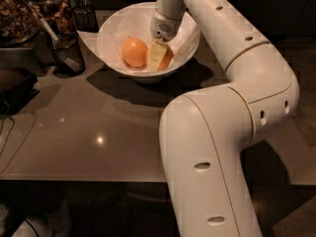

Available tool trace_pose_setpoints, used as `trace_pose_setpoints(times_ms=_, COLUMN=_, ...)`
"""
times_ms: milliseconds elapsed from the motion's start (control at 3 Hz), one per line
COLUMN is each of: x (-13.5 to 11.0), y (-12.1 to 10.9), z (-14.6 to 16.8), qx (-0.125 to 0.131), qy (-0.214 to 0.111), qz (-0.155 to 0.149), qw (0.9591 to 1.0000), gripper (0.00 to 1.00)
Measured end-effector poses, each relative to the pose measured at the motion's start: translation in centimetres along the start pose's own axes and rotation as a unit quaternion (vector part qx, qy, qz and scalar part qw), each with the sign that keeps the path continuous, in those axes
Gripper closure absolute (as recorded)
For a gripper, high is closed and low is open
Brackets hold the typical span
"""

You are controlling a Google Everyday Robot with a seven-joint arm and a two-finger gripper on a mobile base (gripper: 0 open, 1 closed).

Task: Pick orange from white bowl

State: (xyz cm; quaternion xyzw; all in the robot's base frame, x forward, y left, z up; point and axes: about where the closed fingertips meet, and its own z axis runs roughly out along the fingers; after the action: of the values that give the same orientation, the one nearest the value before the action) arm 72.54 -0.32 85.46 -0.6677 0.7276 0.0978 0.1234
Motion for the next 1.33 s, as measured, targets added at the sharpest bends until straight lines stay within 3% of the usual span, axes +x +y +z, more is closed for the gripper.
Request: trace_pose_setpoints(times_ms=1333, x=2.0, y=-0.4, z=-1.2, qx=0.009, qy=-0.010, qz=0.018, qw=0.9998, gripper=0.27)
